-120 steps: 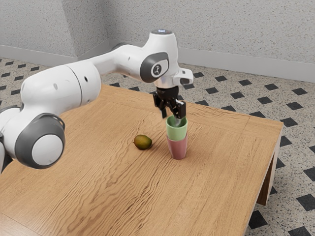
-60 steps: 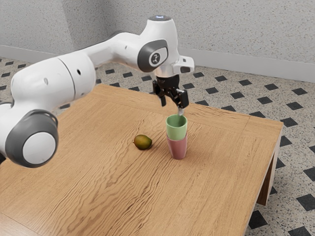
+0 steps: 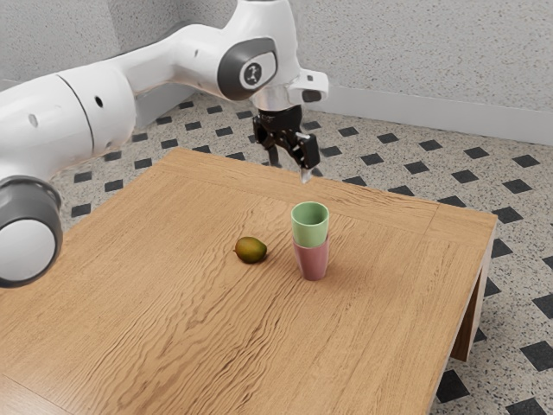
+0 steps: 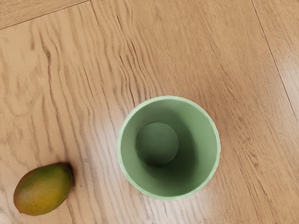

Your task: Place the left cup onto the right cup

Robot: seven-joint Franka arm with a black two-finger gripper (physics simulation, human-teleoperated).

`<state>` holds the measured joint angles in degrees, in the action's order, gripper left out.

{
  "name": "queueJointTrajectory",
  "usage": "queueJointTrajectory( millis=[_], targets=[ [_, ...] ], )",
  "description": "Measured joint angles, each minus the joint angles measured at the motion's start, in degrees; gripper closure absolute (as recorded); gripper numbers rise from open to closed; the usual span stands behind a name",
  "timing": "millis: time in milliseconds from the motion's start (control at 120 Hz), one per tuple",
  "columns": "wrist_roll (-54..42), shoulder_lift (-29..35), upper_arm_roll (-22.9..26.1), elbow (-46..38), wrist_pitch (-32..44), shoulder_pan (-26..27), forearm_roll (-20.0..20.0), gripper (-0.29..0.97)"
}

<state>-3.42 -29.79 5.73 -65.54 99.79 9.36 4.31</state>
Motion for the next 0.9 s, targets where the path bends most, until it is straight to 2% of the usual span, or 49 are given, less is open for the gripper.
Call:
queueJointTrajectory(
  millis=[517, 900],
  targets=[
    [0.02, 17.49, -3.03, -15.41, -2.21, -2.93, -2.35, 0.02],
    [-0.14, 25.50, -6.40, -19.54, -7.40, -3.81, -3.48, 0.02]
  ],
)
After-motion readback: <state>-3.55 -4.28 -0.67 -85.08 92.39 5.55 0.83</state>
